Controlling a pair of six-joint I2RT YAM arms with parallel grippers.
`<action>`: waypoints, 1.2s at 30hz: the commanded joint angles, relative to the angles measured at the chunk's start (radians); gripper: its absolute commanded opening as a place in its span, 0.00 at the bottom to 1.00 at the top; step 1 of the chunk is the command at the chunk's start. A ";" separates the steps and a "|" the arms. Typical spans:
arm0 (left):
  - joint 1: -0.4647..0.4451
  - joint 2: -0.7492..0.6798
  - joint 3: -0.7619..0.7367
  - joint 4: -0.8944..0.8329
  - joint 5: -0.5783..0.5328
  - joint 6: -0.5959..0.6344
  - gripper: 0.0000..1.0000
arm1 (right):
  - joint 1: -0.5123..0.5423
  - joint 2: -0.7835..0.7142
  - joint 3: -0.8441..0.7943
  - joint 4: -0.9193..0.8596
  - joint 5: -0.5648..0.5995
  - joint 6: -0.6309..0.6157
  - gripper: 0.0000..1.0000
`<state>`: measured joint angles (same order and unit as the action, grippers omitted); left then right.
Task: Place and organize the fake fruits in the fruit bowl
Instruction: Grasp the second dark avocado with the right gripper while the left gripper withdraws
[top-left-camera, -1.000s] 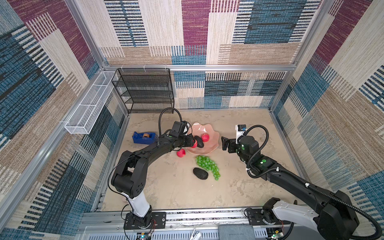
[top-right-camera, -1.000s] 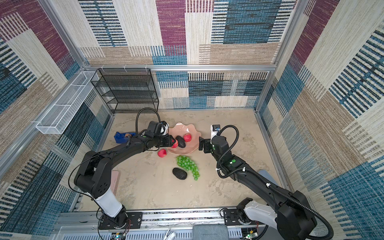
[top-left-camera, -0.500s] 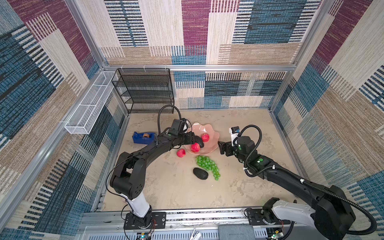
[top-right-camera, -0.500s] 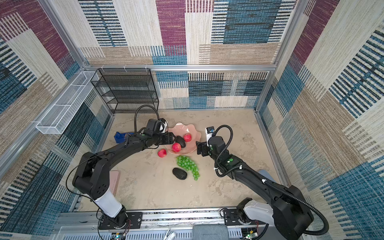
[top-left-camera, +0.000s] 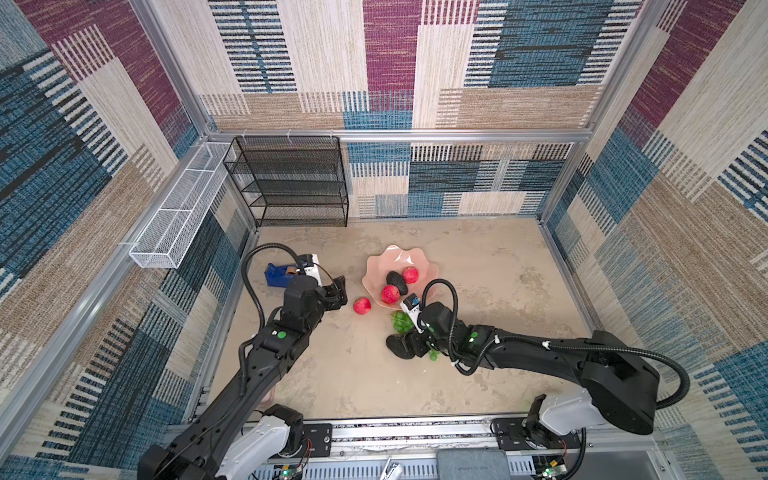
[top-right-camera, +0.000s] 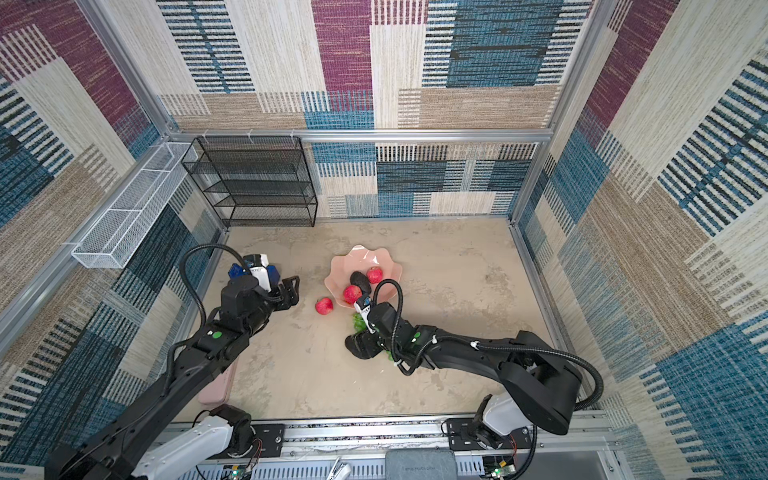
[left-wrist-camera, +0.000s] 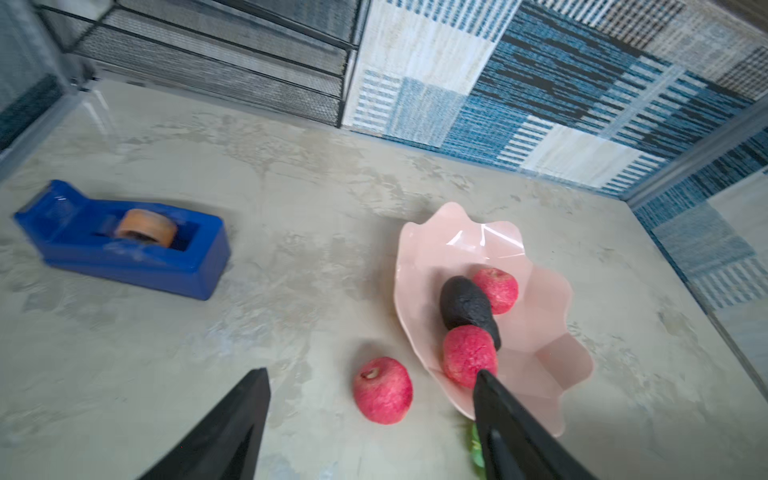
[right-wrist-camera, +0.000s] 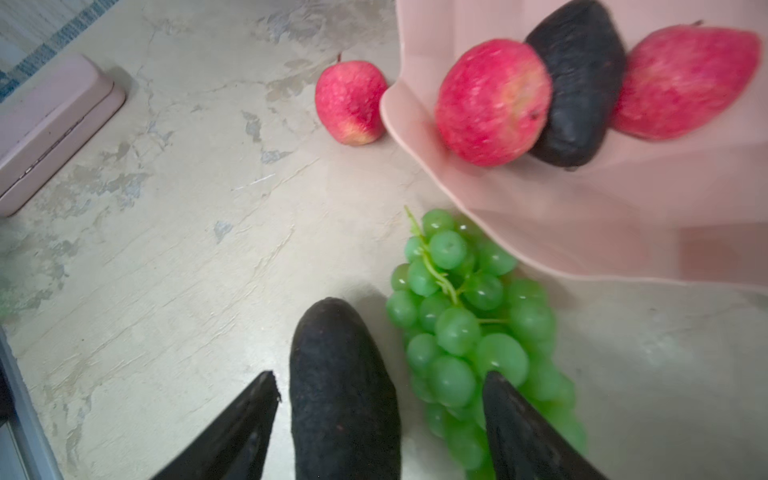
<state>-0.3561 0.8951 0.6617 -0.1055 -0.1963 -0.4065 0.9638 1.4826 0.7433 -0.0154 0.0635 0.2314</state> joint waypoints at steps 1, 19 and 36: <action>0.014 -0.089 -0.058 -0.029 -0.076 -0.045 0.81 | 0.032 0.049 0.022 0.009 0.039 0.036 0.76; 0.039 -0.149 -0.102 -0.051 -0.059 -0.056 0.83 | 0.087 0.015 0.051 -0.073 0.103 0.083 0.70; 0.049 -0.163 -0.116 -0.070 -0.049 -0.056 0.84 | 0.093 0.182 0.085 0.002 0.058 0.097 0.56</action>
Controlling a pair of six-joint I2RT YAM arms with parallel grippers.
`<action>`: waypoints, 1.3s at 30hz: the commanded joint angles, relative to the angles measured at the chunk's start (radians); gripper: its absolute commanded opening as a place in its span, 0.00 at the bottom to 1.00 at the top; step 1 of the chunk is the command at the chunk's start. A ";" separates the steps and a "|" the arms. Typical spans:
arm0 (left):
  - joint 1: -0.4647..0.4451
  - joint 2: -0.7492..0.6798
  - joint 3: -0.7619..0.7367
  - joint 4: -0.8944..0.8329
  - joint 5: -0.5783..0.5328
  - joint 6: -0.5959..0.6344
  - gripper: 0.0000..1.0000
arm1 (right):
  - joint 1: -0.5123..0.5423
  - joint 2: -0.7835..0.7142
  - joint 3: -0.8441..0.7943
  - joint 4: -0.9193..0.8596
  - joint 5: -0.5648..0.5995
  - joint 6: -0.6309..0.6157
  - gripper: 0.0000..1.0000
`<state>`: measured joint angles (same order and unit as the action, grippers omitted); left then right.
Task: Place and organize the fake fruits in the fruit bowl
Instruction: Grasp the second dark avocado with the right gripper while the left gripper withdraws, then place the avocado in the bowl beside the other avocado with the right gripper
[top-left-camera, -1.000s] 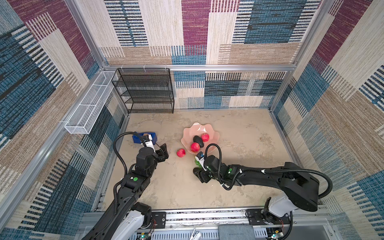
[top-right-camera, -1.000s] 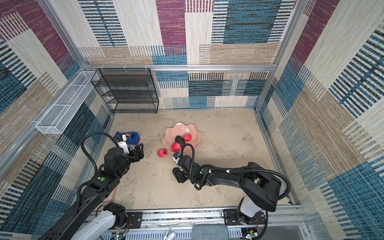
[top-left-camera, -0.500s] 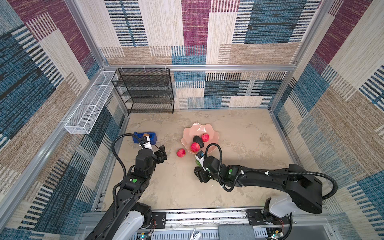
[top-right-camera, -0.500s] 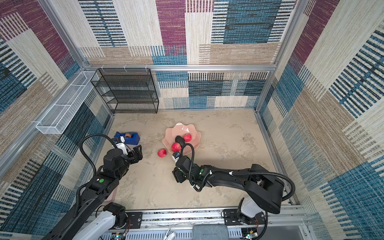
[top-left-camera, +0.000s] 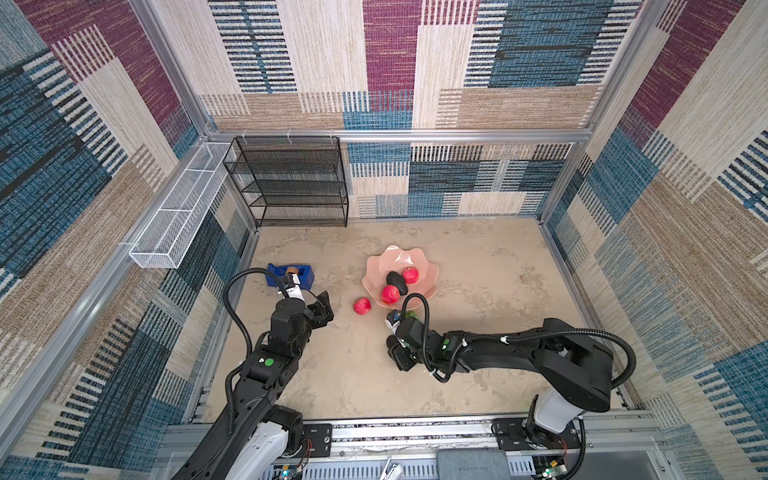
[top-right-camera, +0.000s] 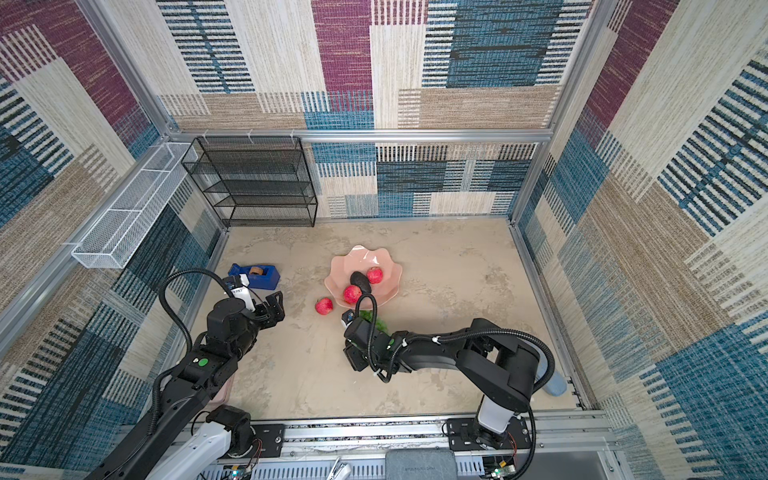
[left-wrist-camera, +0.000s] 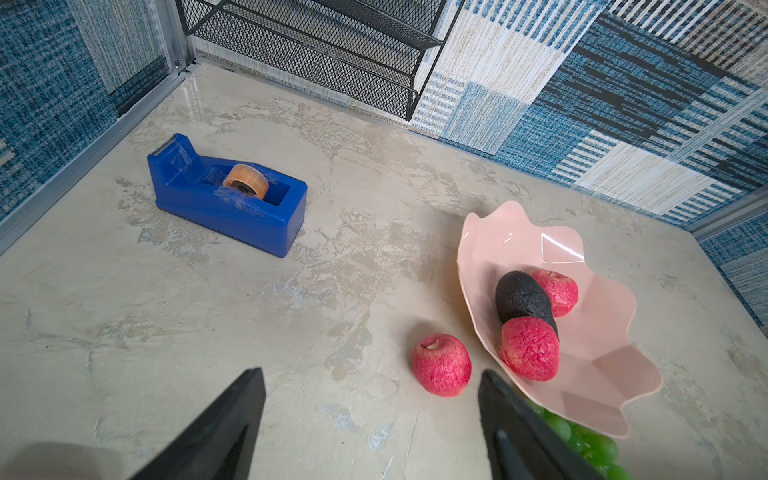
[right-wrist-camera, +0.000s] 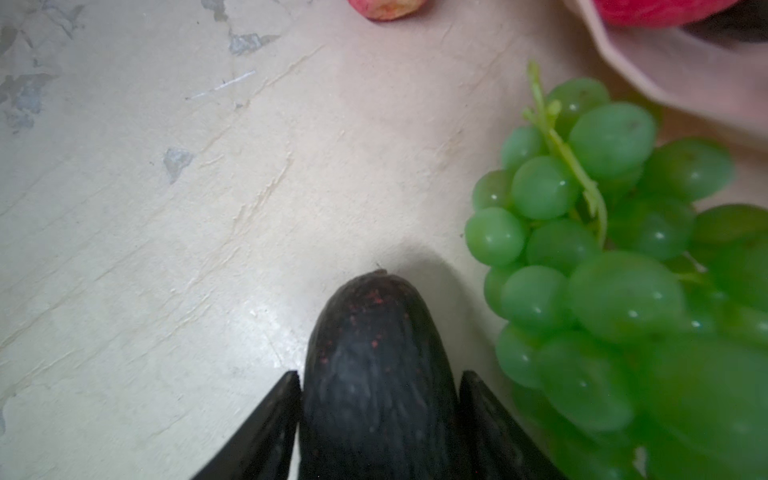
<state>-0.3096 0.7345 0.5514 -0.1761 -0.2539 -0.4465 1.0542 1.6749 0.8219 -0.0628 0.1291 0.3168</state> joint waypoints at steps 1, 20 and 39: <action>0.003 -0.003 -0.005 0.001 0.007 -0.014 0.84 | 0.002 -0.025 0.007 0.041 0.000 0.012 0.54; 0.014 0.057 -0.009 0.029 0.076 -0.032 0.85 | -0.332 -0.204 0.103 0.025 0.094 -0.072 0.50; 0.015 0.256 0.035 0.056 0.278 -0.049 0.85 | -0.402 0.100 0.222 0.162 -0.001 -0.047 0.58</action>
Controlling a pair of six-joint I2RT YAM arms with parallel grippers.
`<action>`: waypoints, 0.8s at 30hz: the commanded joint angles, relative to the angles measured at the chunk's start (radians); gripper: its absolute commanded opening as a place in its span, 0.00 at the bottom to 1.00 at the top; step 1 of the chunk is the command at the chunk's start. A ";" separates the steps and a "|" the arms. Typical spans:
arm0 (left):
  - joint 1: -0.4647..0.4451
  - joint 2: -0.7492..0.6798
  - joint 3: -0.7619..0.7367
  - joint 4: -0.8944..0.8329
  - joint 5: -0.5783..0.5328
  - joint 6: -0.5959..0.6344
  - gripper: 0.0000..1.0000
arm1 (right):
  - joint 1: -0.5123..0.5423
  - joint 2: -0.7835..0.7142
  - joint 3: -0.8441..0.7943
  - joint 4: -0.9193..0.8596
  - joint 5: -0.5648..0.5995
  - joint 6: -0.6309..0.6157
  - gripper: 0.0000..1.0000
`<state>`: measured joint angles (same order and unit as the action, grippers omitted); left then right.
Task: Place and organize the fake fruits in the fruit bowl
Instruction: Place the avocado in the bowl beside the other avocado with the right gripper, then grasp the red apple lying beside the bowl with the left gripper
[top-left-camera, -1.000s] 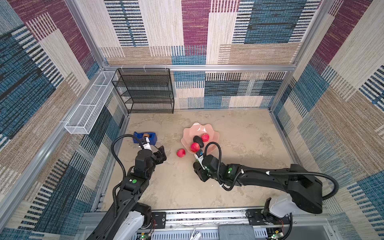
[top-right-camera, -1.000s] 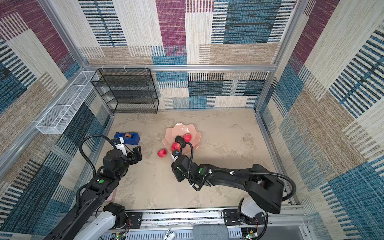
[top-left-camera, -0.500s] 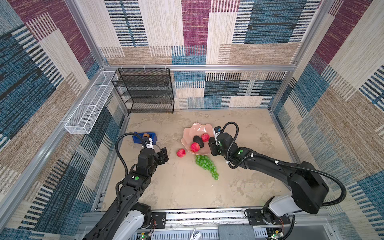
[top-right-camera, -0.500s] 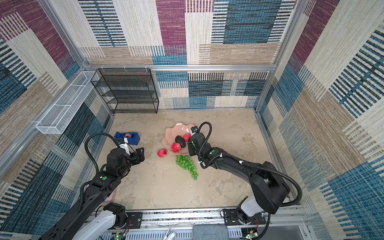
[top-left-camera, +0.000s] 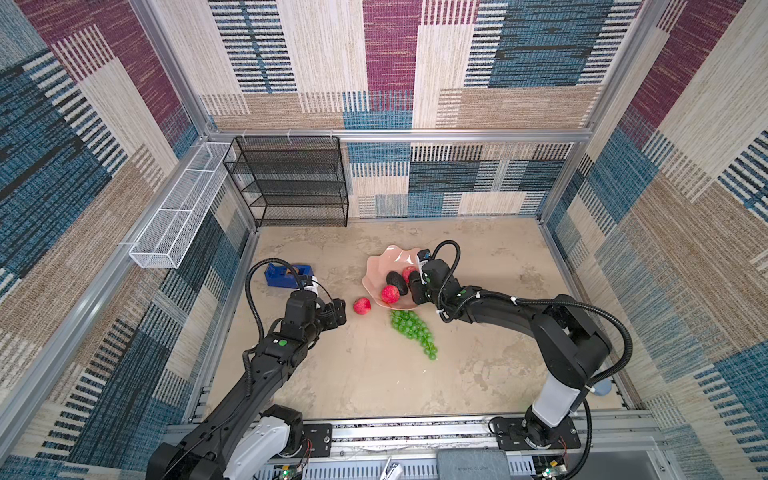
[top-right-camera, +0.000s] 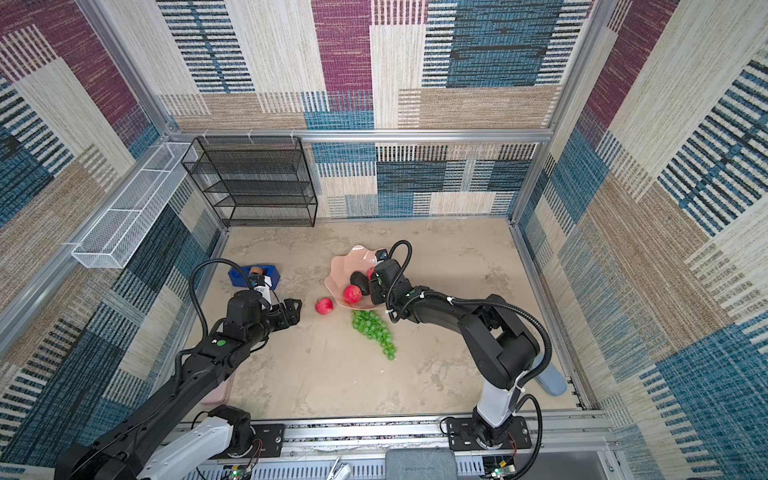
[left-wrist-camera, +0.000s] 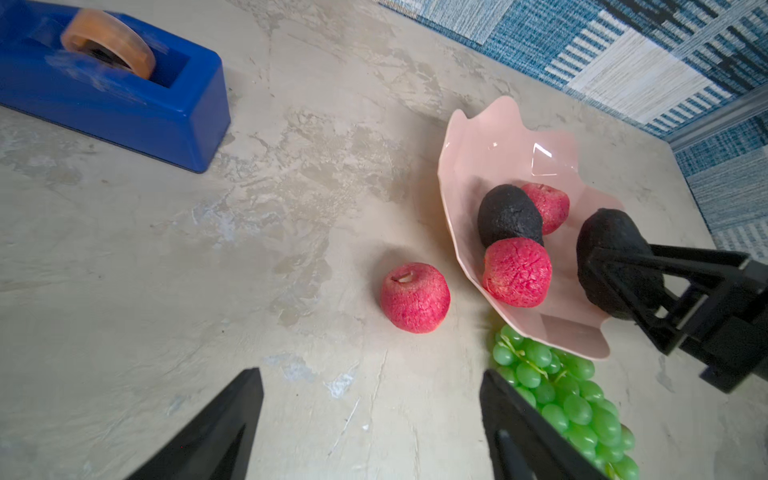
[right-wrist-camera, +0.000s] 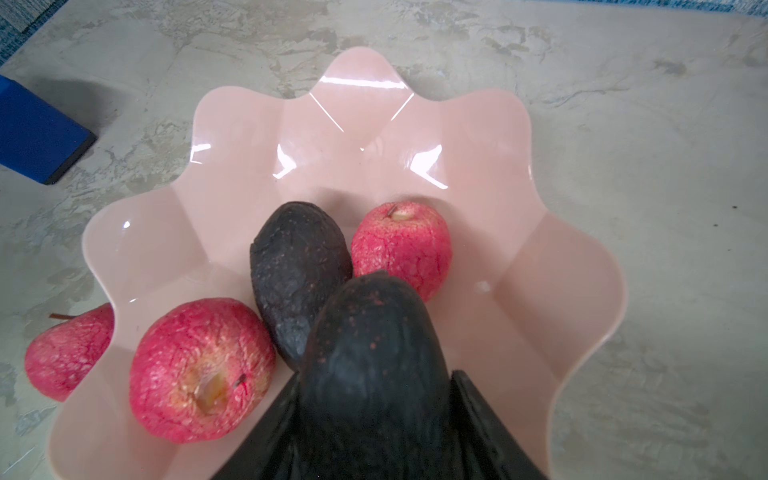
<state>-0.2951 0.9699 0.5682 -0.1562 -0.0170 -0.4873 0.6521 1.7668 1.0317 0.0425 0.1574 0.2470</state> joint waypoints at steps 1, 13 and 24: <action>0.001 0.032 0.021 0.039 0.047 -0.009 0.85 | -0.001 0.006 0.012 0.057 -0.034 0.027 0.60; 0.001 0.172 0.039 0.108 0.162 -0.022 0.84 | -0.002 -0.220 -0.059 0.101 0.000 0.008 0.88; 0.000 0.436 0.130 0.156 0.288 -0.028 0.81 | -0.002 -0.454 -0.249 0.166 0.031 0.024 1.00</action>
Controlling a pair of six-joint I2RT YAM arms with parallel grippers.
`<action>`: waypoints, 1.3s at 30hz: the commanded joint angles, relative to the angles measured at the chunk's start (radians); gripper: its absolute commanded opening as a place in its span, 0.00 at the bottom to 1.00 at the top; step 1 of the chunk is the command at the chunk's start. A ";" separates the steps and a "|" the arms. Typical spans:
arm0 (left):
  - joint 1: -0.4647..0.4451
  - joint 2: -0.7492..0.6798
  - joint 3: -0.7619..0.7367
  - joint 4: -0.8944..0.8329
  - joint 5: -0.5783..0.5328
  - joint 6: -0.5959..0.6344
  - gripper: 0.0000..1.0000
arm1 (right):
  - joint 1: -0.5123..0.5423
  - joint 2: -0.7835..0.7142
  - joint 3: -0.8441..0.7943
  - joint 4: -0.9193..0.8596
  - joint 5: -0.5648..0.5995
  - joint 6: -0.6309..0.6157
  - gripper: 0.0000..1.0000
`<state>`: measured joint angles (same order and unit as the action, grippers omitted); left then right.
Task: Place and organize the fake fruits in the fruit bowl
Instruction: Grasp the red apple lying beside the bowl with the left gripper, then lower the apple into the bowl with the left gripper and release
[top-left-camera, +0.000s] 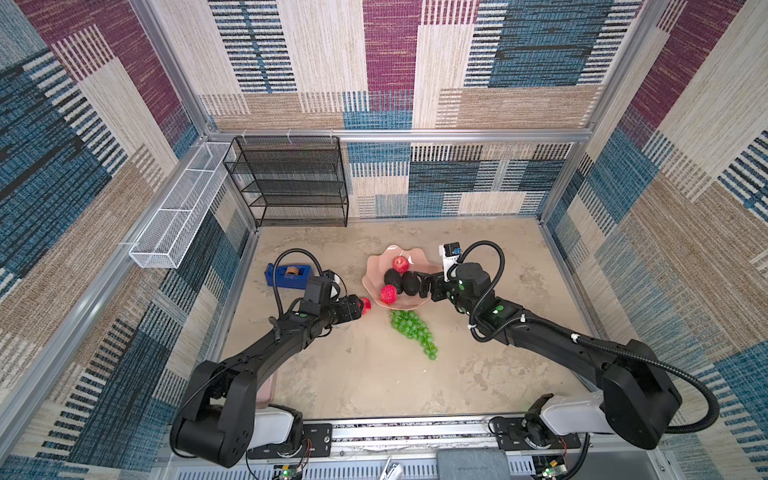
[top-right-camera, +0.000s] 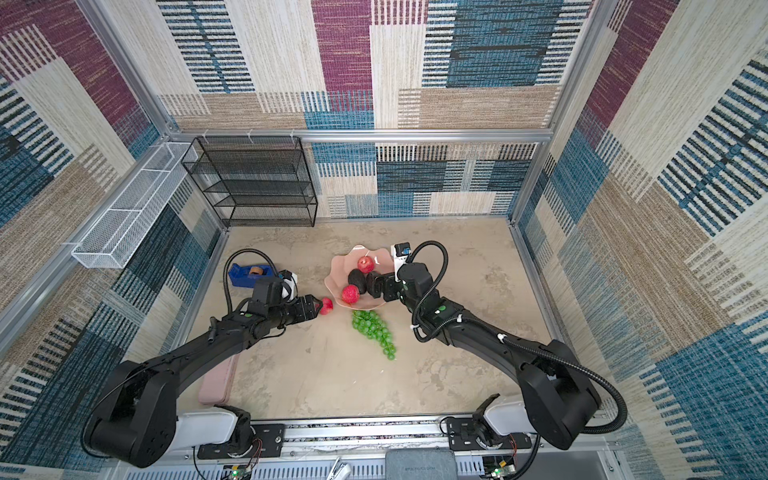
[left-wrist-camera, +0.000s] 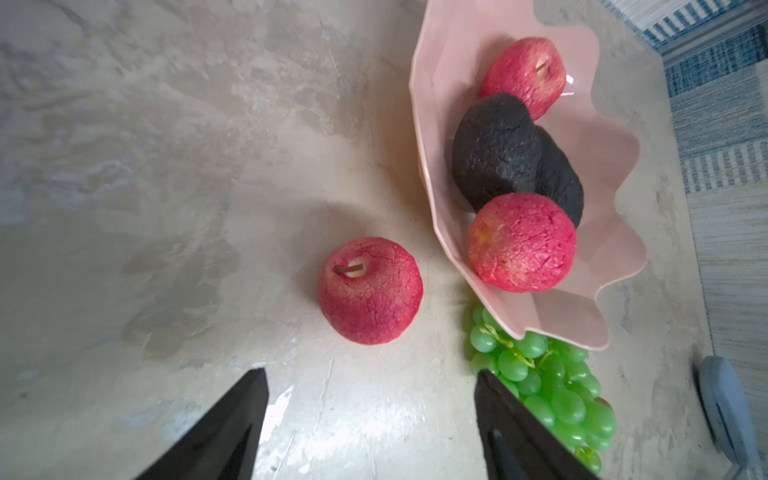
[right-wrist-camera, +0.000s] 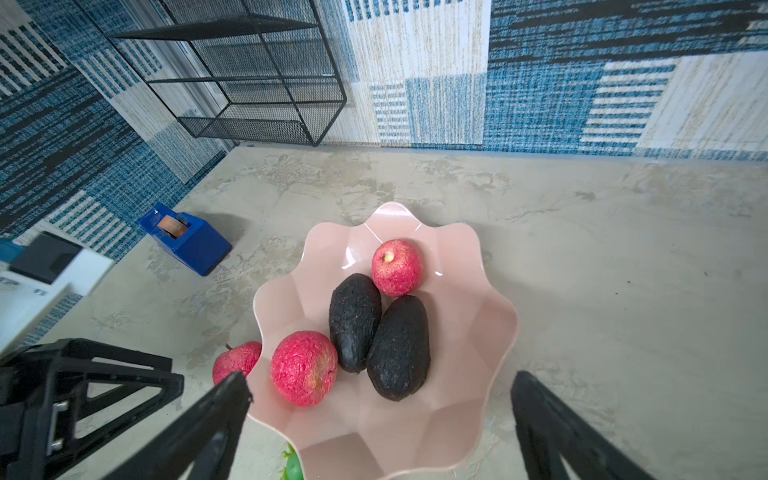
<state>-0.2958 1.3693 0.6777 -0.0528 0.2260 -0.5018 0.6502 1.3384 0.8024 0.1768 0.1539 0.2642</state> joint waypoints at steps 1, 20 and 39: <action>0.000 0.062 0.029 0.058 0.045 -0.013 0.80 | 0.000 -0.039 -0.029 0.027 0.041 0.007 1.00; 0.002 0.207 0.061 0.094 0.011 -0.023 0.53 | 0.000 -0.122 -0.084 0.015 0.084 -0.009 1.00; 0.001 0.106 0.347 -0.032 0.057 0.097 0.51 | 0.000 -0.096 -0.094 0.027 0.049 0.011 1.00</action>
<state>-0.2951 1.4082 0.9619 -0.0795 0.2249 -0.4332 0.6502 1.2560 0.7128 0.1833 0.2100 0.2611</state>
